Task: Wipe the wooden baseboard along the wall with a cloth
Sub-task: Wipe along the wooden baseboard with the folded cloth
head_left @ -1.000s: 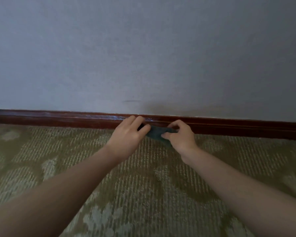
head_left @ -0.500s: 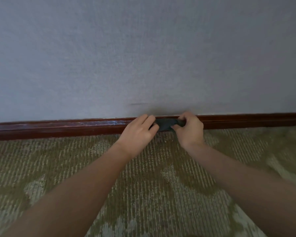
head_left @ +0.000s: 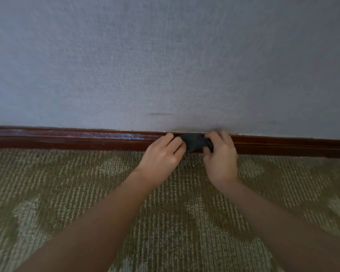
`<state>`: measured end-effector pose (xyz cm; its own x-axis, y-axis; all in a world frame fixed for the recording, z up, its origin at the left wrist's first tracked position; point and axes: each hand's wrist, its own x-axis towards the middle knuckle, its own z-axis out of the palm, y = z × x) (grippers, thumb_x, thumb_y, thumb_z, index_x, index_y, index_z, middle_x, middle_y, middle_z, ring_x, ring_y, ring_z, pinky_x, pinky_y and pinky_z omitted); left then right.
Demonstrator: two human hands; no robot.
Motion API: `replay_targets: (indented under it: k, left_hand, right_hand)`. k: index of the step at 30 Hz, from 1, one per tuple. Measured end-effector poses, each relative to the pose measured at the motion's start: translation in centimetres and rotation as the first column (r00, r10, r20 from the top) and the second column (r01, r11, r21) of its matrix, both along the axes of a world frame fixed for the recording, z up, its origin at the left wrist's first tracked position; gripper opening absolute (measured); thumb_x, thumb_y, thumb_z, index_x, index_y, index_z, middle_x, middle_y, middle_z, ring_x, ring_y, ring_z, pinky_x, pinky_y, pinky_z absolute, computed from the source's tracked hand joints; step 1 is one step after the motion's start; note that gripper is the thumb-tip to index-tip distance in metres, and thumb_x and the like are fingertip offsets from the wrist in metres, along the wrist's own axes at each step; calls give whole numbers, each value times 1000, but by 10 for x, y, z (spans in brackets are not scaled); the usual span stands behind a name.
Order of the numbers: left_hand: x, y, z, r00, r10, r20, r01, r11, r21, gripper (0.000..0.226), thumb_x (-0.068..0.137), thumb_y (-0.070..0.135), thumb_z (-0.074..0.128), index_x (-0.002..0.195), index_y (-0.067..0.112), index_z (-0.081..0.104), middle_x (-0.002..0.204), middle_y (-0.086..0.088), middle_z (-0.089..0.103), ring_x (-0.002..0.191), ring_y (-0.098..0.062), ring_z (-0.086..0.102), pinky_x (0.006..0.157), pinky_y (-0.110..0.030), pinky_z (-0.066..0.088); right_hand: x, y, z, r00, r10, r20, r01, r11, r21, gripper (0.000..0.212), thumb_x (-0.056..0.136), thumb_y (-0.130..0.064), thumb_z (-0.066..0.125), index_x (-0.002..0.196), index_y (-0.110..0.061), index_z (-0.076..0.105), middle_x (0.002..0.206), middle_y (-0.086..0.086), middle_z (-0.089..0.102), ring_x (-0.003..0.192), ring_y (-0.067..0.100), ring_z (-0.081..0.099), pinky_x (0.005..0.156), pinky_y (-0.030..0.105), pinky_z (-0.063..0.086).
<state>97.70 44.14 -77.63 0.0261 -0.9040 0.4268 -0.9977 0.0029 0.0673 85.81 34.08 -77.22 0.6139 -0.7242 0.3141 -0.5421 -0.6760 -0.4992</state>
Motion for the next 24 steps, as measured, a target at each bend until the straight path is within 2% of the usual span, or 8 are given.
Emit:
replay_targets:
  k: [6,13,15,18,21,24]
  left_hand:
    - [-4,-4,0,1000,18,-8,-18,999,-39,33,79,-4,40,93,-6,70,86,-17,68,72,-28,64,67,-32,55]
    - [1,-7,0,991,-39,127,38,999,10,35,83,-1,37,93,-1,71,88,-12,68,70,-26,62,64,-31,53]
    - [9,-1,-1,984,-55,171,53,998,18,33,84,-1,39,92,-2,71,90,-13,68,70,-26,61,62,-31,52]
    - [19,9,-4,978,-45,204,44,999,8,33,85,-3,38,96,-5,70,93,-16,67,69,-27,61,62,-32,51]
    - [9,3,-7,988,-9,153,11,1000,-16,31,83,-3,41,95,-6,69,90,-17,67,70,-28,62,63,-32,52]
    - [-2,-7,-7,991,-31,131,34,999,-18,33,83,-1,40,94,-4,70,90,-15,67,72,-27,62,64,-32,52]
  right_hand:
    - [-7,-3,1,996,-3,-93,-8,992,-124,30,66,18,66,93,5,65,89,23,59,83,39,56,73,43,46]
    - [-5,0,-2,999,-15,-32,10,988,-154,32,61,21,69,89,6,67,84,22,60,78,40,59,70,42,47]
    - [-2,3,-3,999,26,-48,-34,982,-188,30,60,18,72,87,5,68,82,21,61,76,37,60,67,39,46]
    - [2,4,-2,991,98,-91,-116,967,-228,28,60,15,74,84,3,66,80,17,60,71,33,59,62,34,42]
    - [-5,-2,-3,978,114,-176,-161,944,-288,42,56,17,74,94,0,66,82,17,59,73,32,59,63,33,38]
    - [-16,-12,-4,964,118,-237,-198,917,-347,50,51,18,72,97,0,67,84,17,59,77,33,59,64,34,26]
